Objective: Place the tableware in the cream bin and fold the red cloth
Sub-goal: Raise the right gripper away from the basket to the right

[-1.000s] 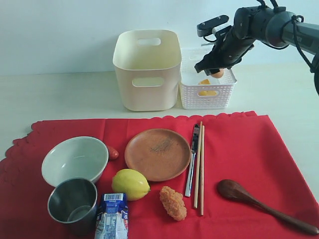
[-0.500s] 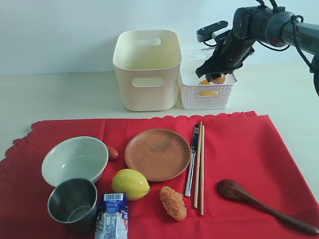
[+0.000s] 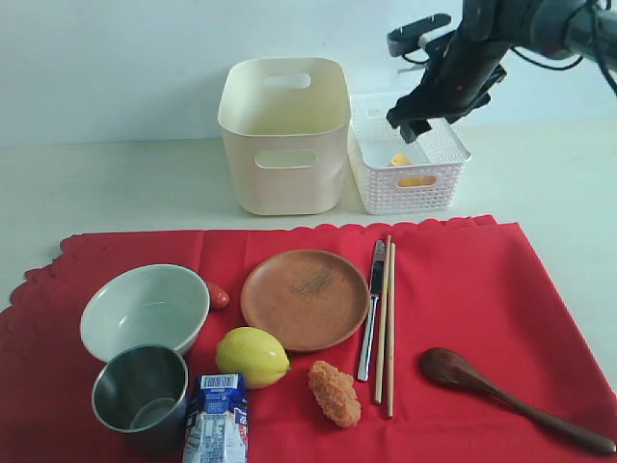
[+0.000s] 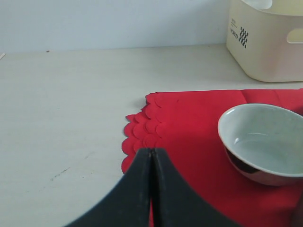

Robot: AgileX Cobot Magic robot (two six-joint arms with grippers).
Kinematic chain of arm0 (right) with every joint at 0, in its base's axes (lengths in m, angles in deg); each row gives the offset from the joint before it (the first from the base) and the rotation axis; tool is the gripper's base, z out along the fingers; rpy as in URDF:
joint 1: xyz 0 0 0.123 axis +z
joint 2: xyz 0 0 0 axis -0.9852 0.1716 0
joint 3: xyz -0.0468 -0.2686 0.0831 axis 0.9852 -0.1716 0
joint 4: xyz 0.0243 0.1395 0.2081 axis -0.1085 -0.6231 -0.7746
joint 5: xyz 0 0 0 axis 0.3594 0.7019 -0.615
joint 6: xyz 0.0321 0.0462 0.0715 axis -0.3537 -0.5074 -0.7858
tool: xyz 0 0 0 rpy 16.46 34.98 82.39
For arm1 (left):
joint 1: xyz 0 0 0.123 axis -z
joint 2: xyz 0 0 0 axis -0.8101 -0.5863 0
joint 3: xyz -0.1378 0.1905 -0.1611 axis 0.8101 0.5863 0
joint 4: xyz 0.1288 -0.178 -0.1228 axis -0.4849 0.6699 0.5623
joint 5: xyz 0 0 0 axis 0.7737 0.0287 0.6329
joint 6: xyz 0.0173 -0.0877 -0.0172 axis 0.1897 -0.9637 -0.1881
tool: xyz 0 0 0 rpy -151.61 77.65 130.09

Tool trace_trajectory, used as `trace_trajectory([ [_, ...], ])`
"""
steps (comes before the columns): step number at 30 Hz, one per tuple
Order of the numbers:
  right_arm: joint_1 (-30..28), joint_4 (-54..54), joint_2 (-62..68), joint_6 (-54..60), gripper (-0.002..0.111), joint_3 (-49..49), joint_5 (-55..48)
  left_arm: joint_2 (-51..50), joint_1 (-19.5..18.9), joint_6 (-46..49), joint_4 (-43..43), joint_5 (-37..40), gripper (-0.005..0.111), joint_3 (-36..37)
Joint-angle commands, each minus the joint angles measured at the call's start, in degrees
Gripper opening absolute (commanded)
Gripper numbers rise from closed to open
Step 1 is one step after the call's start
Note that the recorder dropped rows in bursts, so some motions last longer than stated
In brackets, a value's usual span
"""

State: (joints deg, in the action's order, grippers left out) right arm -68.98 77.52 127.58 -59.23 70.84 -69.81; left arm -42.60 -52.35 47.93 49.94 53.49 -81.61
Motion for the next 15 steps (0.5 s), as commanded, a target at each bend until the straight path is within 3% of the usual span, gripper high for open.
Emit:
trace_trajectory([
  [1, -0.2, 0.5, -5.4, -0.6, 0.05, 0.6, -3.5, 0.4, 0.0, 0.1, 0.7, -0.5, 0.0, 0.2],
  [5, -0.2, 0.4, -10.7, -2.6, 0.012, 0.6, -12.7, 0.4, 0.0, 0.1, 0.7, -0.5, 0.0, 0.2],
  [7, -0.2, 0.4, -13.5, -3.0, 0.0, -0.8, -15.7, 0.4, 0.0, 0.1, 0.7, -0.5, 0.0, 0.2],
  [15, -0.2, -6.1, -26.0, -3.0, 0.0, -16.6, -11.5, 0.4, 0.0, 0.1, 0.7, -0.5, 0.0, 0.2],
])
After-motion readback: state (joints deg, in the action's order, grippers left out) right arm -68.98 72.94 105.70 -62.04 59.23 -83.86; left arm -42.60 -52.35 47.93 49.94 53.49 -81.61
